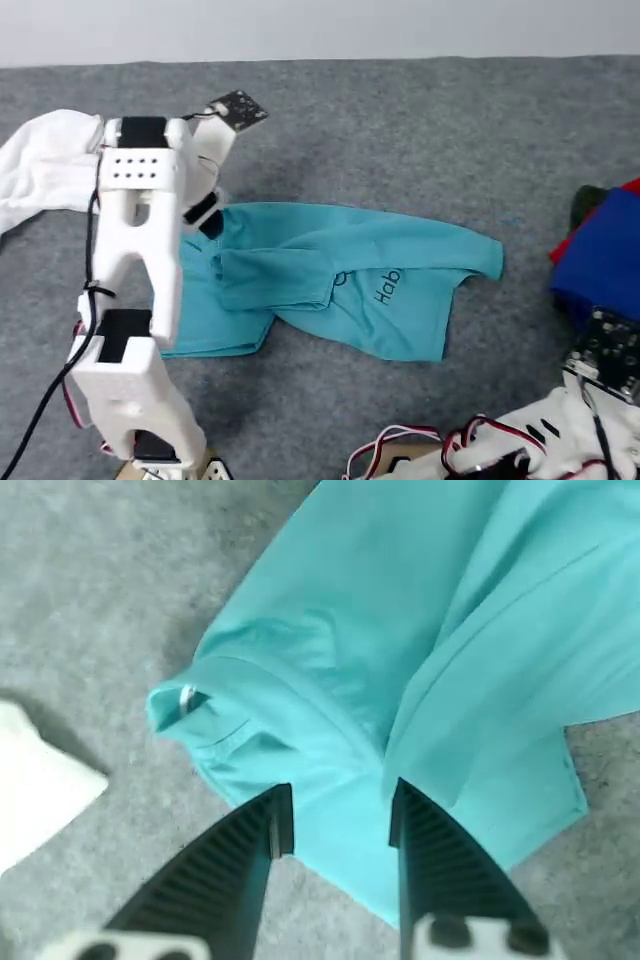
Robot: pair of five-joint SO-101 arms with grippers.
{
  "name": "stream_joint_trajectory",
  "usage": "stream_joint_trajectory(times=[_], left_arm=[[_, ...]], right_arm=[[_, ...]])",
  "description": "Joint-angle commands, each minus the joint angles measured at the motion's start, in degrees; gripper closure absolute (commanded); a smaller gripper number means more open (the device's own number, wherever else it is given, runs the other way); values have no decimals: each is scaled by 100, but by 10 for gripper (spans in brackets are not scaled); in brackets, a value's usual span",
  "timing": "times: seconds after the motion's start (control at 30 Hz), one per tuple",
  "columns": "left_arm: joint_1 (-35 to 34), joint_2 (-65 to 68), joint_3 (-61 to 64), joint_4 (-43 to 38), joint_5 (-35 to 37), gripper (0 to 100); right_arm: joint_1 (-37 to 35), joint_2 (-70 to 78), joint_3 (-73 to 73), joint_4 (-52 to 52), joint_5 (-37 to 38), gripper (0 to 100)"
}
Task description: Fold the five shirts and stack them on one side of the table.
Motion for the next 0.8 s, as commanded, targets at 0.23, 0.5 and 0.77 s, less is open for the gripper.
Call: stream_joint_trajectory(times=[0.23,0.5,0.77], left_arm=[[325,-1574,2519,-193,-387,898],[633,-1767,3943,-1662,-352,902],[695,-1749,4655,-2716,-343,902]], right_arm=[[57,-22,-237,-40,0,678],[57,-22,-237,321,0,678],[57,-22,-237,312,0,678]])
